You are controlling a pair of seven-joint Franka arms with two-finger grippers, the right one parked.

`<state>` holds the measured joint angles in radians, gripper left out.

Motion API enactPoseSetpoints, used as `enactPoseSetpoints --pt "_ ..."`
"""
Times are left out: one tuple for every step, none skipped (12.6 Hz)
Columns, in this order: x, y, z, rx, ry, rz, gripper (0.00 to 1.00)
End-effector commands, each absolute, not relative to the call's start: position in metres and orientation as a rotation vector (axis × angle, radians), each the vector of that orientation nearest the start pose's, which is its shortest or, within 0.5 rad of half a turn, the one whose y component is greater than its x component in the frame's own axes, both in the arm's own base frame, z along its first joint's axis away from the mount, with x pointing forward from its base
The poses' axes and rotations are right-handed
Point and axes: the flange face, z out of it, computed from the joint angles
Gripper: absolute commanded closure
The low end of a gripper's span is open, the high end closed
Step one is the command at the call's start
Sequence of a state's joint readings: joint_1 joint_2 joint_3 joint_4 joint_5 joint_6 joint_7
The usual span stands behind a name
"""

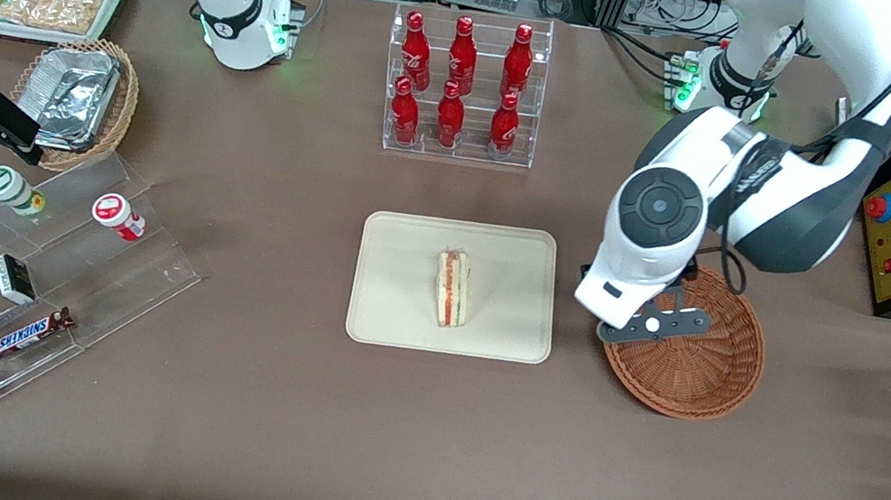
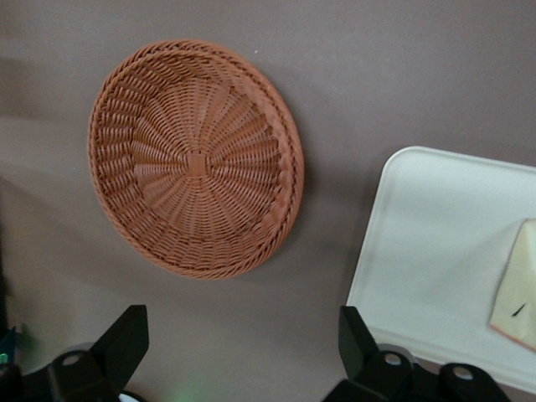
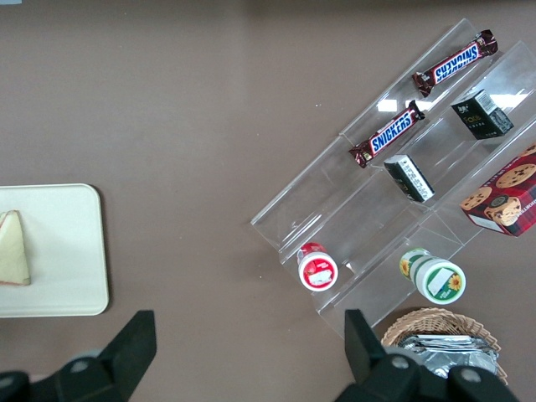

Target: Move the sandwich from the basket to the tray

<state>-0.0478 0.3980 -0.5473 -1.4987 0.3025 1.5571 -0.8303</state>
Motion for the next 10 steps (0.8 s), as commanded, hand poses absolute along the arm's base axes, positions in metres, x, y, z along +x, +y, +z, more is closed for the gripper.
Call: enactPoseSetpoints --pt "0.538 -0.253 0.472 -2.904 -0.169 0.274 0.0" --pt "0.538 -0.233 0.48 -2.916 -0.158 0.291 0.0" --pt "0.529 -0.222 0.486 -2.93 -0.133 0.305 0.0" --pt "0.523 -0.204 0.494 -2.946 -0.086 0.323 0.0" --pt "0.517 -0.186 0.505 -2.959 -0.038 0.342 0.0" --pt "0.514 -0.17 0.514 -2.956 -0.003 0.398 0.0" --pt "0.512 -0.154 0.527 -2.957 0.026 0.414 0.0" --pt "0.511 -0.135 0.537 -2.977 0.053 0.453 0.0" --pt "0.51 -0.118 0.549 -3.0 0.092 0.483 0.0" --pt "0.51 -0.096 0.564 -3.018 0.135 0.497 0.0"
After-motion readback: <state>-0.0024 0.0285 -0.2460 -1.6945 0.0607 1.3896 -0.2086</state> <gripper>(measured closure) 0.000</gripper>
